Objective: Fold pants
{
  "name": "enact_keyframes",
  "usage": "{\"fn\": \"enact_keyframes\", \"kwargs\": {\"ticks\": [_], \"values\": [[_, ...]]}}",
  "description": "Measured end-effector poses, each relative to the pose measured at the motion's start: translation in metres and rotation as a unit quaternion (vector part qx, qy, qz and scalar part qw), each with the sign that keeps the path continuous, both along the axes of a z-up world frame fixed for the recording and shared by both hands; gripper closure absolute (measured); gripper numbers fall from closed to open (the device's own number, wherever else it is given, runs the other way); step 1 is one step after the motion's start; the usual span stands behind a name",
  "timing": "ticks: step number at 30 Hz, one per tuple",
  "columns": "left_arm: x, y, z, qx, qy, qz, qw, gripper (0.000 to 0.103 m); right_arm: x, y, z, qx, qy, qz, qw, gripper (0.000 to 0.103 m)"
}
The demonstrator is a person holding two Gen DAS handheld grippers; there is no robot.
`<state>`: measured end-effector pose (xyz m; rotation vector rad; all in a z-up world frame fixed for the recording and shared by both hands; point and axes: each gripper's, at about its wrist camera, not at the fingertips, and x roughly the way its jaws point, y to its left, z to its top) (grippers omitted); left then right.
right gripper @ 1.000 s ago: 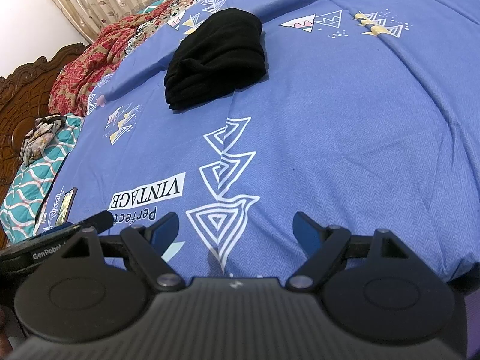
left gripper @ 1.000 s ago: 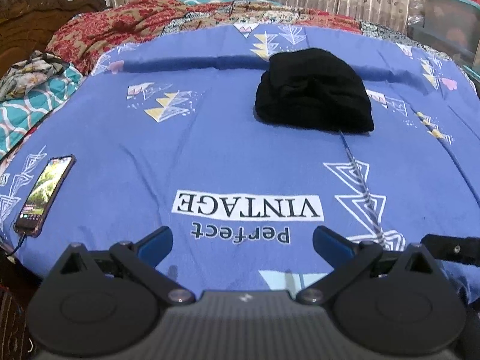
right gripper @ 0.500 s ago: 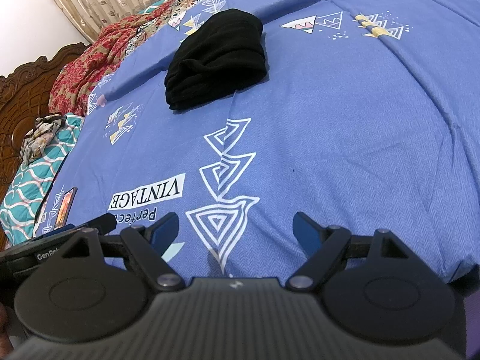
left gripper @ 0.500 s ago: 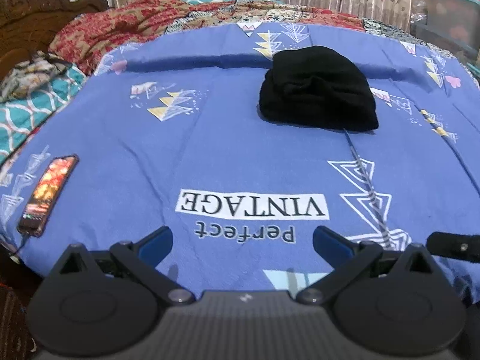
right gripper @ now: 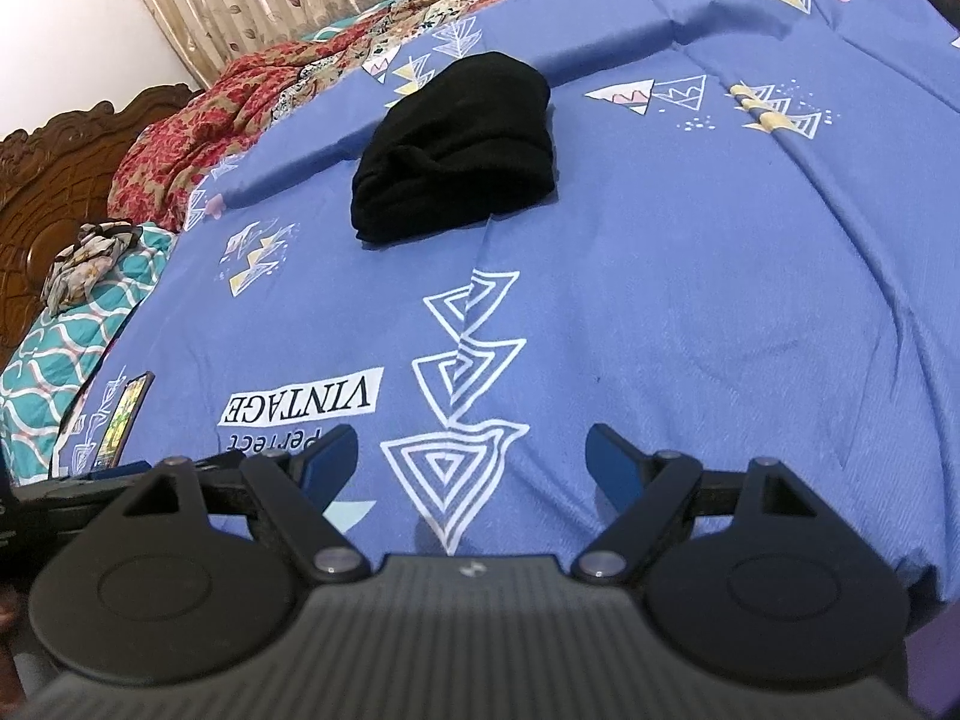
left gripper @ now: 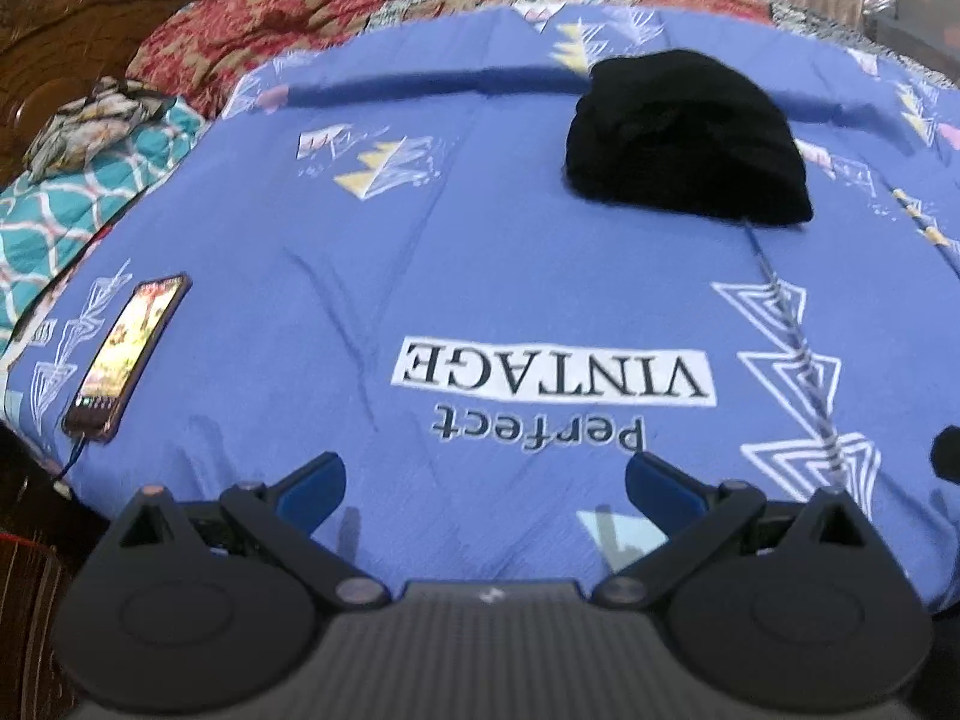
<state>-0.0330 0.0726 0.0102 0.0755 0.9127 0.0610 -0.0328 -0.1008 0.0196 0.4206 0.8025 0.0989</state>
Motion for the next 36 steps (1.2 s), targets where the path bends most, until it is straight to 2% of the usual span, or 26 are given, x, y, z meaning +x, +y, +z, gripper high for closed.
{"fn": "enact_keyframes", "kwargs": {"ticks": [23, 36], "values": [[0.003, -0.005, -0.011, 0.014, 0.034, -0.001, 0.9993, 0.000, -0.001, 0.005, -0.007, 0.014, 0.015, -0.002, 1.000, 0.018], [0.000, -0.011, -0.011, -0.003, 0.044, -0.029, 0.9986, 0.000, -0.001, 0.001, -0.008, 0.012, 0.015, -0.012, 1.000, 0.018]]}}
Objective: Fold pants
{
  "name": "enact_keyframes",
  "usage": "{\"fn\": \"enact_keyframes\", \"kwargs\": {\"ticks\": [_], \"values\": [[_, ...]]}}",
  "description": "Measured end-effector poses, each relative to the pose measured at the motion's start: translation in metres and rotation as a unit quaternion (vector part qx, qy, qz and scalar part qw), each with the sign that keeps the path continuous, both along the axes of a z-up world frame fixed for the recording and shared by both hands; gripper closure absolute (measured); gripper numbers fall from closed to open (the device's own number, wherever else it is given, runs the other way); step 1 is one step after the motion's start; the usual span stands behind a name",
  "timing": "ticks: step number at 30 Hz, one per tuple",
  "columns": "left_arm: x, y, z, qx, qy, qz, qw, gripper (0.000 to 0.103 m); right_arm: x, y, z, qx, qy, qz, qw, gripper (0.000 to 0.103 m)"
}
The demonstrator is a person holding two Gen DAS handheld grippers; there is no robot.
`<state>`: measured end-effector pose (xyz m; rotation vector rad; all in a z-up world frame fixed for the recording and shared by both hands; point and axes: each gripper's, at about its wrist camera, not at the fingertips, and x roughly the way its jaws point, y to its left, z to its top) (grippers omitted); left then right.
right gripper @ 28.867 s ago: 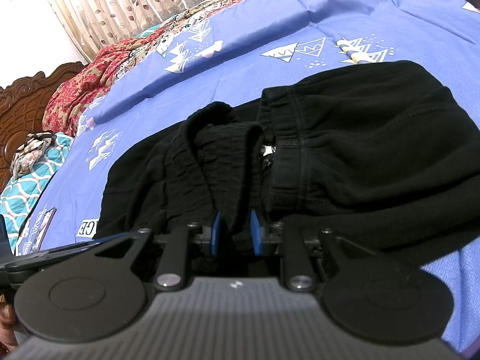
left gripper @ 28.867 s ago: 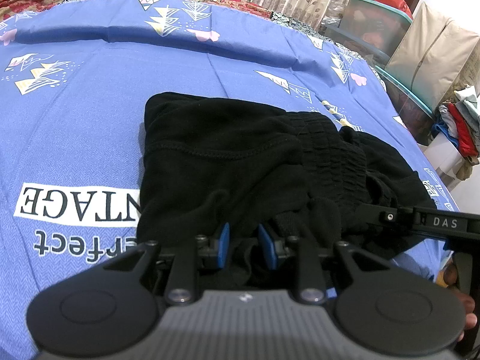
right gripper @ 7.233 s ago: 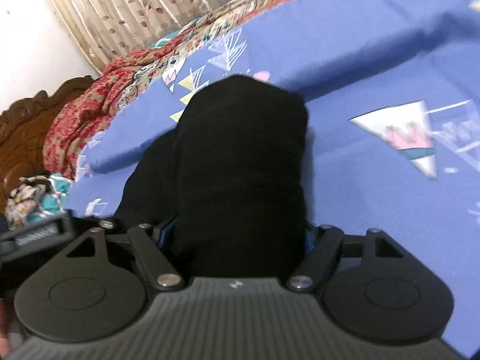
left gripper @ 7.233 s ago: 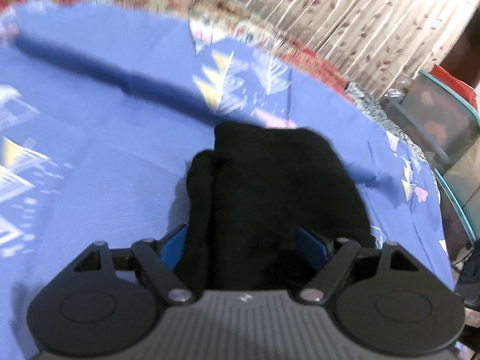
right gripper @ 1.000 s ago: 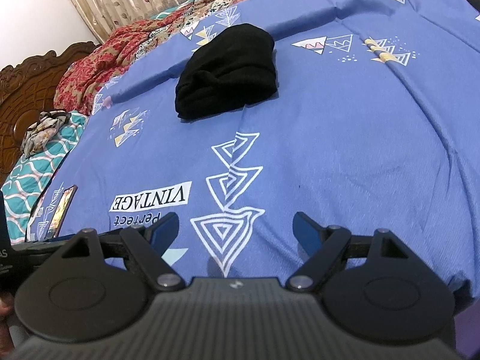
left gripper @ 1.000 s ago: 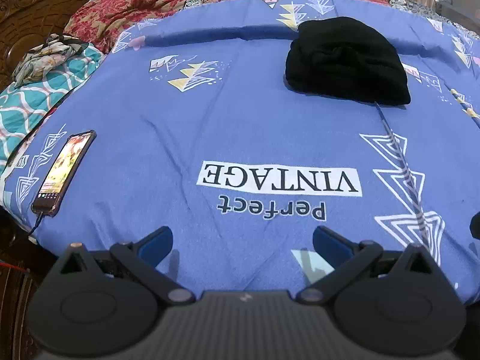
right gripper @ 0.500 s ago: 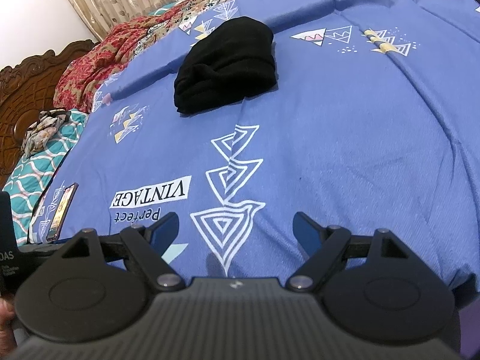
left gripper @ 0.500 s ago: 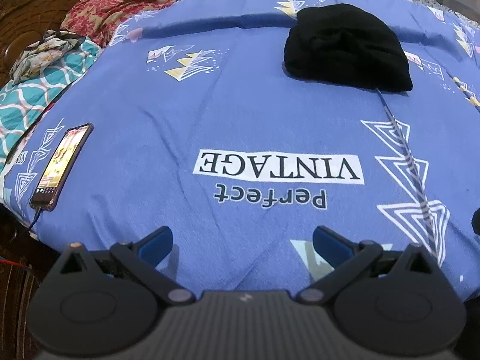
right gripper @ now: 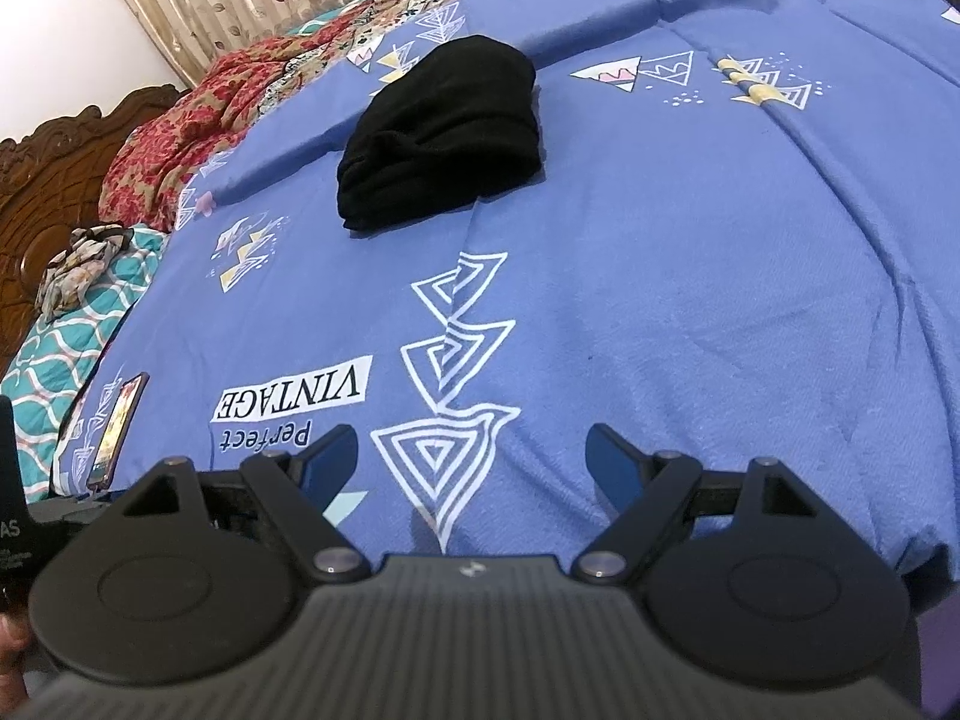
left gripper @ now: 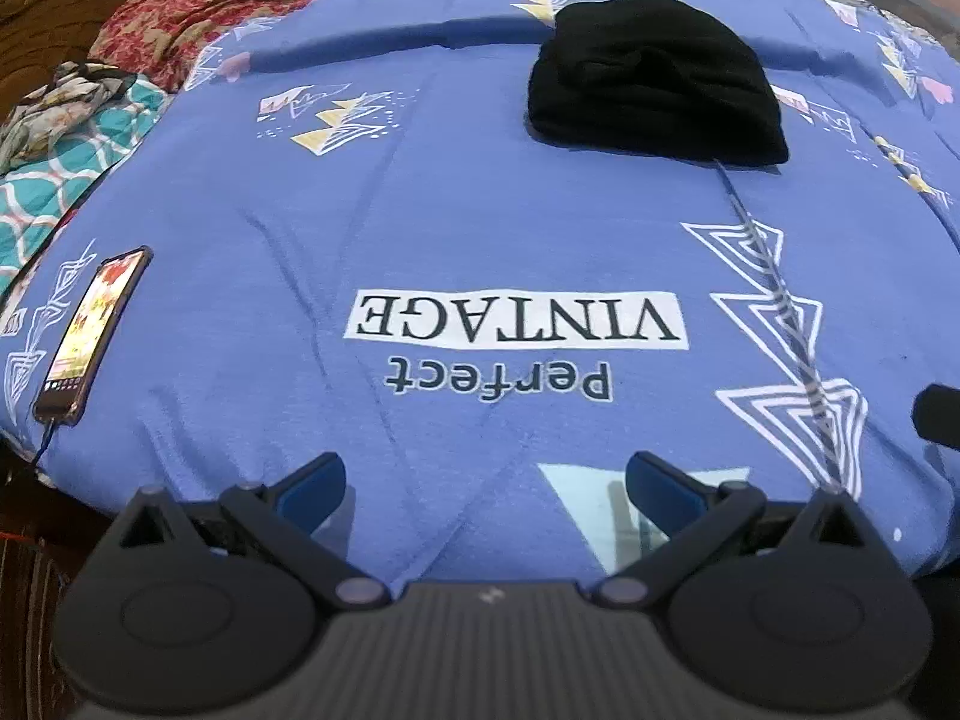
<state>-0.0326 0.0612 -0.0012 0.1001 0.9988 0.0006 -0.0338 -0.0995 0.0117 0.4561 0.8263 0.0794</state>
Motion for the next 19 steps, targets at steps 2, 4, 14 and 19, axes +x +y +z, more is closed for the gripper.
{"fn": "enact_keyframes", "kwargs": {"ticks": [2, 4, 14, 19], "values": [[-0.0006, -0.0010, 0.0002, -0.004, -0.001, -0.005, 1.0000, 0.000, 0.0002, 0.0003, -0.0003, 0.000, 0.001, -0.001, 1.000, 0.018], [-0.0013, -0.0015, 0.0005, -0.006, -0.001, -0.009, 0.9999, 0.000, 0.0004, -0.0002, -0.0002, 0.000, 0.001, 0.000, 1.000, 0.018], [-0.0035, -0.0040, 0.0026, -0.011, -0.006, -0.024, 0.9996, 0.000, 0.0003, 0.0000, -0.0002, 0.000, 0.001, 0.000, 1.000, 0.018], [-0.0060, -0.0076, 0.0066, -0.022, -0.021, -0.043, 0.9986, 0.000, 0.0001, 0.0003, -0.0001, 0.000, 0.001, 0.000, 1.000, 0.018]]}}
